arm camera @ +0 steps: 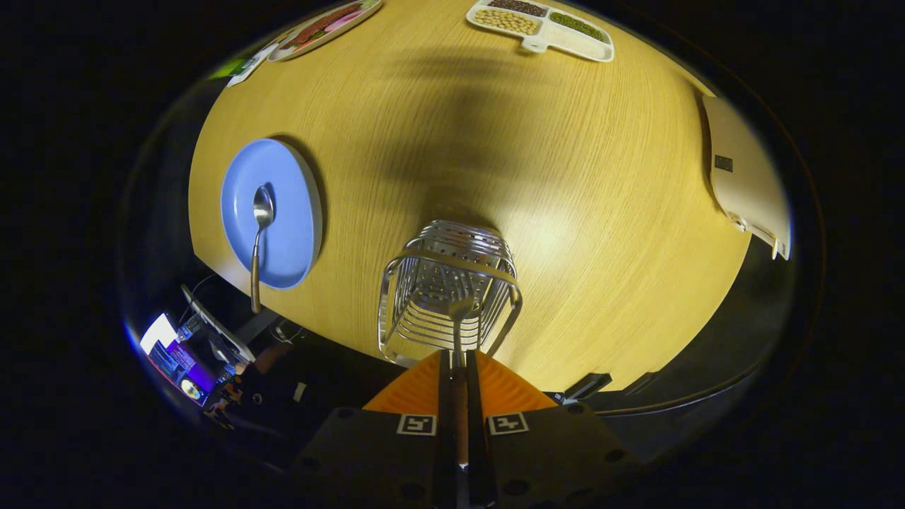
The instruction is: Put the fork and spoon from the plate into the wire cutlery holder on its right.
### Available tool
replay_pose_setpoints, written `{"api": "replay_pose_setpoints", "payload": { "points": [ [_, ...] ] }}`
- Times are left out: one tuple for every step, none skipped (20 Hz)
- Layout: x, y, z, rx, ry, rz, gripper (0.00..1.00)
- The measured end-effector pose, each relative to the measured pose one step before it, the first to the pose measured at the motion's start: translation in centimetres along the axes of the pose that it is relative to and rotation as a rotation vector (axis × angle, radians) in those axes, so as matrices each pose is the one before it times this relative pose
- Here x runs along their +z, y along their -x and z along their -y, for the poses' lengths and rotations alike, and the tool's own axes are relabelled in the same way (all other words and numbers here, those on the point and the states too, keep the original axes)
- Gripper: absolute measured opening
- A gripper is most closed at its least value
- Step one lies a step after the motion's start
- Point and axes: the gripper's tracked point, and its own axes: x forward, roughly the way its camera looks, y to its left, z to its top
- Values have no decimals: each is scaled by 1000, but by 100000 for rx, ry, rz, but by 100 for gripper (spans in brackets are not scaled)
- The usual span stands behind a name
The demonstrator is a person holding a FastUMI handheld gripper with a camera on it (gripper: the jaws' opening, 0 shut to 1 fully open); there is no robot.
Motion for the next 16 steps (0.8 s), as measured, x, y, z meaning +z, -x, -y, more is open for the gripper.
{"api": "replay_pose_setpoints", "payload": {
  "points": [
    [66, 3, -91, 1226, -344, 3526, 12],
    [248, 356, -154, 1768, -460, 3875, 12],
    [212, 509, -342, 1564, -471, 4031, 12],
    [169, 460, -220, 976, -288, 4325, 12],
    [-13, 369, -249, 1139, -68, 4337, 12],
    [280, 549, -483, 1496, -182, 4637, 13],
    [278, 614, -885, 1816, -197, 4962, 13],
    [284, 458, -1013, 1966, -332, 5092, 12],
    [107, 365, -1060, 2377, -169, 4823, 13],
    [192, 311, -1329, 2434, -412, 4173, 14],
    [173, 268, -1490, 2799, -555, 3467, 15],
    [-11, 26, -1419, 2437, -854, 2873, 18],
    [-384, -219, -1554, 3562, -987, 1678, 21],
    [-569, -269, -2043, 3188, -668, 735, 26],
    [-421, -490, -1470, 2116, 188, -226, 32],
    [-437, -689, -1090, 1276, 416, -42, 39]
  ]
}}
